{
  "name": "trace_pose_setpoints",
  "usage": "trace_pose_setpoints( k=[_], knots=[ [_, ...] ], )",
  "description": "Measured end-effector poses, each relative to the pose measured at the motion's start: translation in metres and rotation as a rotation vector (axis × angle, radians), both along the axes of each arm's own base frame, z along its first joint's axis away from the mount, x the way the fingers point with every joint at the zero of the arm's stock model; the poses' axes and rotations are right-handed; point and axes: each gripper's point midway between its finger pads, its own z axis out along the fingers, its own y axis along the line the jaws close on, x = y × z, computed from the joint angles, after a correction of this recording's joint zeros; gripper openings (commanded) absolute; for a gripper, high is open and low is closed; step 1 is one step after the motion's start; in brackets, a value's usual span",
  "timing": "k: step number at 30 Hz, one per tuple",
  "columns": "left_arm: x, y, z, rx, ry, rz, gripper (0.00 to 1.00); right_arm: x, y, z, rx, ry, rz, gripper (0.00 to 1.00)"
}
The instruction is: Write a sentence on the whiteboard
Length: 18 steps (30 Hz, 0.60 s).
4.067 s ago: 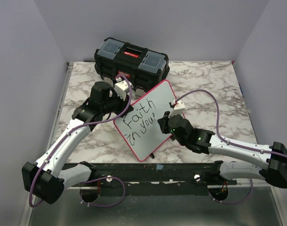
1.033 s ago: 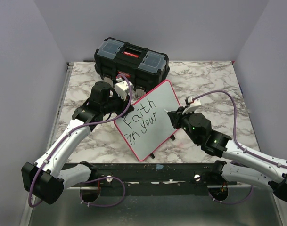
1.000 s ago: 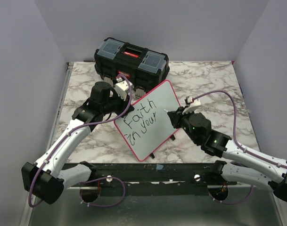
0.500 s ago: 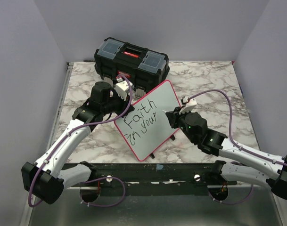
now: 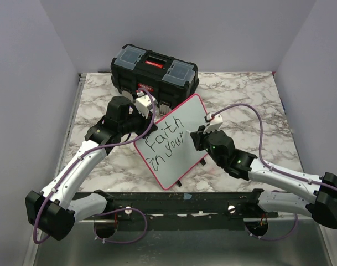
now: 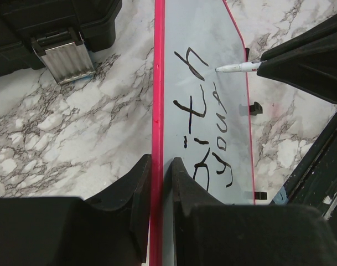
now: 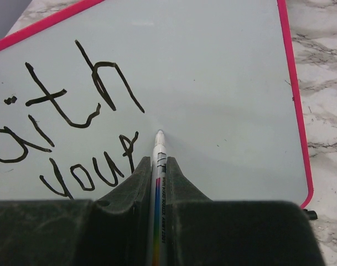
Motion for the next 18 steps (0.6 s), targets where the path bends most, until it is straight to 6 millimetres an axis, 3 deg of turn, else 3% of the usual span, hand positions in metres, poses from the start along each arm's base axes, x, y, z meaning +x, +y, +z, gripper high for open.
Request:
trace_pose_setpoints(
  k=[18],
  knots=[
    [0.0, 0.001, -0.001, 0.004, 0.004, 0.004, 0.0, -0.005, 0.012, -0.001, 0.016, 0.012, 0.066, 0.01]
  ],
)
